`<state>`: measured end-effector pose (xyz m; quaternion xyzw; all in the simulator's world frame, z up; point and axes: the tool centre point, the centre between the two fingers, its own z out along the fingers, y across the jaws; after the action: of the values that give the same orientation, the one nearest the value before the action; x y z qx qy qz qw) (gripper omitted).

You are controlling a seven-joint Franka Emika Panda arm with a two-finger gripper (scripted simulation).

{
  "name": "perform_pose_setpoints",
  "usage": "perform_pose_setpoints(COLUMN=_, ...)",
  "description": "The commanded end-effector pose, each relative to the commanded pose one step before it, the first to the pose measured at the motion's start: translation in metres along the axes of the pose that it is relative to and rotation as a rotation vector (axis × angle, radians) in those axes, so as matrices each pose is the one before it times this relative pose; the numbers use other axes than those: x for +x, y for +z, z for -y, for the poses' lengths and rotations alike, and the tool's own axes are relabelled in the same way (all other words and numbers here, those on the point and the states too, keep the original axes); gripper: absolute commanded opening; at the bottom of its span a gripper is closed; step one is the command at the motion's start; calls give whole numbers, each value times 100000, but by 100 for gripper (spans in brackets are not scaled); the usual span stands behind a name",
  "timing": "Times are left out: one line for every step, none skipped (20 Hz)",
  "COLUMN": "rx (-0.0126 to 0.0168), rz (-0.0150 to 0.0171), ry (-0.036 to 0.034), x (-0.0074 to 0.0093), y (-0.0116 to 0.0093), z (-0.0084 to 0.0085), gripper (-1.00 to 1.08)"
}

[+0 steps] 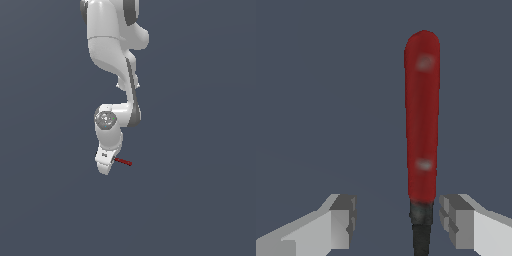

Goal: Pick up the object and move it to a goal position.

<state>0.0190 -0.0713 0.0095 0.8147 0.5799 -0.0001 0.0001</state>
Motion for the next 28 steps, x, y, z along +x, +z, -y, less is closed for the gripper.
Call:
perform_pose_setpoints(rx=10, rz=20, ry=421, x=-248, y=339, z=-76, gripper=-100)
perform_pose_setpoints(rx=0, rz=0, ry=0, x=0, y=0, z=0, gripper=-100)
perform_pose_setpoints(rx=0, rz=0, ry=0, x=0, y=0, z=0, gripper=-100)
perform_pose_setpoints(rx=0, rz=0, ry=0, x=0, y=0, z=0, gripper=-100)
perform_pose_setpoints(rx=0, rz=0, ry=0, x=0, y=0, z=0, gripper=-100)
perform_pose_setpoints(rx=-12, rz=-137, ry=-578, x=393, y=-340, z=105, gripper=-100)
perform_pose_setpoints(rx=0, rz=0, ry=0, x=-44, y=-2, z=5, gripper=-100)
perform_pose_setpoints(rx=0, rz=0, ry=0, x=-131, y=-7, z=17, gripper=-100)
perform_pose_setpoints(rx=0, rz=0, ry=0, x=-219, y=-12, z=28, gripper=-100)
perform_pose_setpoints(rx=0, rz=0, ry=0, x=-306, y=-16, z=38, gripper=-100)
perform_pose_setpoints(rx=0, rz=0, ry=0, x=-392, y=-21, z=49, gripper=-100)
perform_pose_setpoints(rx=2, rz=9, ry=68, x=-521, y=-23, z=51, gripper=-100)
perform_pose_setpoints(rx=0, rz=0, ry=0, x=-564, y=-30, z=70, gripper=-100)
perform_pose_setpoints(rx=0, rz=0, ry=0, x=-649, y=-35, z=79, gripper=-100)
perform_pose_setpoints(rx=1, rz=10, ry=68, x=-776, y=-37, z=81, gripper=-100)
perform_pose_setpoints(rx=0, rz=0, ry=0, x=-817, y=-43, z=96, gripper=-100)
perform_pose_setpoints(rx=1, rz=11, ry=68, x=-939, y=-46, z=96, gripper=-100)
perform_pose_setpoints(rx=0, rz=0, ry=0, x=-975, y=-51, z=107, gripper=-100)
perform_pose_setpoints(rx=1, rz=16, ry=96, x=-1109, y=-54, z=103, gripper=-100)
perform_pose_setpoints(rx=0, rz=0, ry=0, x=-1072, y=-56, z=108, gripper=-100)
perform_pose_setpoints(rx=0, rz=12, ry=68, x=-1063, y=-53, z=94, gripper=-100)
perform_pose_setpoints(rx=0, rz=0, ry=0, x=-953, y=-49, z=86, gripper=-100)
perform_pose_setpoints(rx=-1, rz=12, ry=68, x=-911, y=-45, z=70, gripper=-100)
perform_pose_setpoints(rx=0, rz=0, ry=0, x=-785, y=-40, z=60, gripper=-100)
perform_pose_setpoints(rx=0, rz=0, ry=0, x=-701, y=-36, z=48, gripper=-100)
perform_pose_setpoints(rx=-1, rz=12, ry=68, x=-658, y=-32, z=35, gripper=-100)
perform_pose_setpoints(rx=0, rz=0, ry=0, x=-533, y=-27, z=26, gripper=-100)
perform_pose_setpoints(rx=0, rz=0, ry=0, x=-449, y=-23, z=18, gripper=-100)
